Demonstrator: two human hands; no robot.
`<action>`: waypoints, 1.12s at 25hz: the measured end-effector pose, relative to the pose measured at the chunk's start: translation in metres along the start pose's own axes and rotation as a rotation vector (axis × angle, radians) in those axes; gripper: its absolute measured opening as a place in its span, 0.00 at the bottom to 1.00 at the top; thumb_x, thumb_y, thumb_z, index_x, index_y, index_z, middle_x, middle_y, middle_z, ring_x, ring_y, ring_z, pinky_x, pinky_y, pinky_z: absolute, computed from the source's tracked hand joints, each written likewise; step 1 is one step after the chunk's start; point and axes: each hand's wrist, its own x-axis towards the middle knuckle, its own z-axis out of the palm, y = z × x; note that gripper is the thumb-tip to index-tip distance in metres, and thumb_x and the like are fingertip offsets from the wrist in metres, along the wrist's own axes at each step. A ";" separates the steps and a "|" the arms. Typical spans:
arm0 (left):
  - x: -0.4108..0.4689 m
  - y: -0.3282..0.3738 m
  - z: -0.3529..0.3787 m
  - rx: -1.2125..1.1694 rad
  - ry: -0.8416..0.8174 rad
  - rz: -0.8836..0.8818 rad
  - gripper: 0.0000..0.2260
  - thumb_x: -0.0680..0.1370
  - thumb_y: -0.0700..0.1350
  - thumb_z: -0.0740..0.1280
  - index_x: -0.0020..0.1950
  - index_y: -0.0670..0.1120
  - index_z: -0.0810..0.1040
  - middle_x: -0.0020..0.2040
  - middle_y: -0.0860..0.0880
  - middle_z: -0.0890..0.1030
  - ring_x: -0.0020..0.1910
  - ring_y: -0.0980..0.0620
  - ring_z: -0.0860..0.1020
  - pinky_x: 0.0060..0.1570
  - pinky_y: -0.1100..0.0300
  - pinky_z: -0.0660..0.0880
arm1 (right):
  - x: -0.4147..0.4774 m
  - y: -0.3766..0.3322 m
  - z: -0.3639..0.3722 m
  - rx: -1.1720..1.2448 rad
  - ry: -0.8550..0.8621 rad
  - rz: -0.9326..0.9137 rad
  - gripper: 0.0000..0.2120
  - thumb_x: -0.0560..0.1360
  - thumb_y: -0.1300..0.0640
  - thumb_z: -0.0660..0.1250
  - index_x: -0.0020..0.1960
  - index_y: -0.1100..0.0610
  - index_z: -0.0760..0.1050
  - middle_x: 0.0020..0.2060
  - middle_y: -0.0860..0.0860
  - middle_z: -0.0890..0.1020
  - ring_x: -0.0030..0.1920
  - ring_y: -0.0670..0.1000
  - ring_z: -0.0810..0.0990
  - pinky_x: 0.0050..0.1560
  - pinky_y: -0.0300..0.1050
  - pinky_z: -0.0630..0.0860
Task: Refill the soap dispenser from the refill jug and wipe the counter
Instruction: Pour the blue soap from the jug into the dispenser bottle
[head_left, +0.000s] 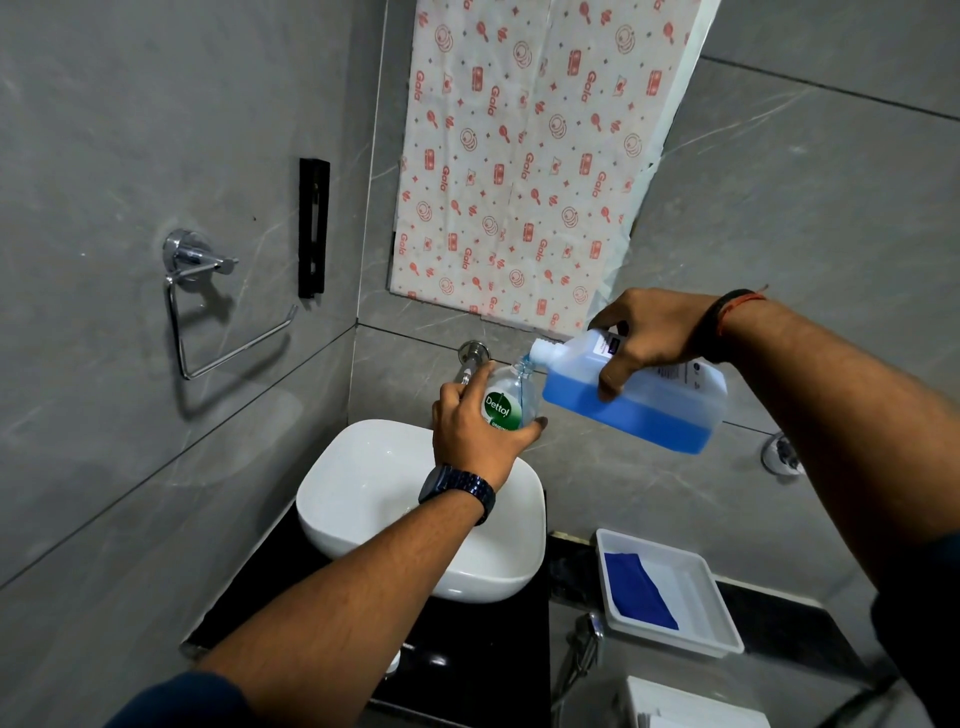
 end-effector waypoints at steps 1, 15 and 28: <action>0.000 0.000 0.000 0.000 0.000 0.002 0.39 0.56 0.60 0.78 0.64 0.62 0.68 0.52 0.52 0.69 0.53 0.49 0.73 0.47 0.56 0.76 | 0.001 0.000 0.000 -0.002 -0.001 0.000 0.25 0.54 0.41 0.77 0.49 0.47 0.79 0.43 0.46 0.82 0.44 0.49 0.80 0.39 0.42 0.75; 0.001 0.003 0.000 -0.016 -0.004 0.001 0.38 0.56 0.59 0.79 0.63 0.63 0.68 0.53 0.51 0.69 0.54 0.49 0.72 0.46 0.58 0.75 | 0.000 -0.001 -0.002 0.013 -0.021 0.002 0.26 0.50 0.40 0.74 0.47 0.47 0.79 0.43 0.46 0.82 0.44 0.48 0.80 0.38 0.42 0.75; 0.000 0.002 0.002 -0.011 -0.004 -0.009 0.39 0.56 0.60 0.78 0.64 0.63 0.67 0.53 0.51 0.70 0.53 0.49 0.73 0.47 0.56 0.76 | 0.001 0.002 -0.002 0.002 -0.006 0.013 0.25 0.53 0.41 0.77 0.47 0.47 0.79 0.43 0.46 0.82 0.43 0.48 0.80 0.38 0.42 0.75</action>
